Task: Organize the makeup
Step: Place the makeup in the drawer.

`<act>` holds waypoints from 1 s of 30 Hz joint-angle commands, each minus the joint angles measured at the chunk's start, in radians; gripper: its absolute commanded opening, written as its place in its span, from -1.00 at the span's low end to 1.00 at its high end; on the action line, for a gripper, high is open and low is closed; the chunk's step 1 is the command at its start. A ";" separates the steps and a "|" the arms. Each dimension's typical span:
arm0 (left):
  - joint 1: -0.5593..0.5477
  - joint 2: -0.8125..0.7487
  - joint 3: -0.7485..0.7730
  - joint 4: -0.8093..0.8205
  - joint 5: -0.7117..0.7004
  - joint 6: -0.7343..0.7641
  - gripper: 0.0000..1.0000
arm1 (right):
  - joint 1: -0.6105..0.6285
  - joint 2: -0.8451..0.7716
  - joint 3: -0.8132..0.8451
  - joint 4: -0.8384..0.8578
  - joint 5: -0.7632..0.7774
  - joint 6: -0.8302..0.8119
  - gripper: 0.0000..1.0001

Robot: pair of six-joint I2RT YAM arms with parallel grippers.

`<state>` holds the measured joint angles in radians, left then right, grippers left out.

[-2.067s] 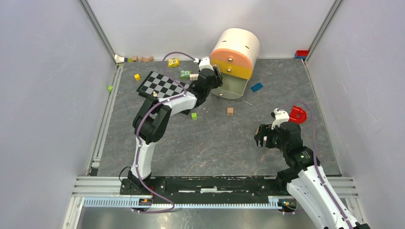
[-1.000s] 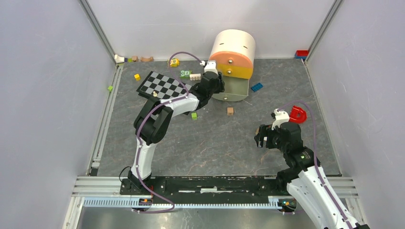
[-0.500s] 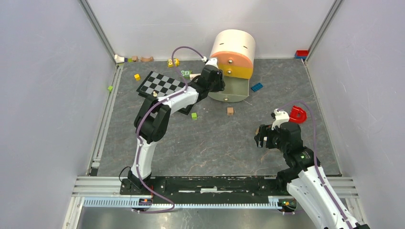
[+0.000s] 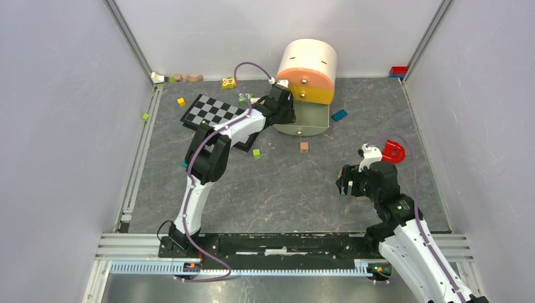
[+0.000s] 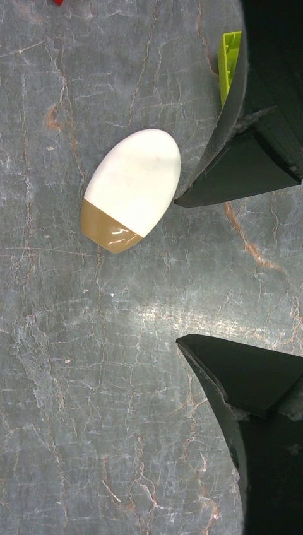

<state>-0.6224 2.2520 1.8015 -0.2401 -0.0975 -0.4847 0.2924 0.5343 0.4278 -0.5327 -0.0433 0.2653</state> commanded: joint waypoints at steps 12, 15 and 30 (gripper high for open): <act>0.015 0.017 0.068 -0.064 -0.005 -0.001 -0.16 | -0.002 0.003 0.025 0.018 0.005 -0.001 0.61; 0.015 0.019 0.073 -0.070 -0.005 0.001 -0.10 | -0.002 0.000 0.025 0.018 0.003 -0.001 0.62; 0.016 0.023 0.085 -0.080 -0.013 0.002 0.17 | -0.002 0.003 0.025 0.019 0.002 -0.002 0.62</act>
<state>-0.6128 2.2650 1.8404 -0.3054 -0.0978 -0.4847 0.2924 0.5369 0.4278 -0.5327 -0.0437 0.2649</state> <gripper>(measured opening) 0.569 0.808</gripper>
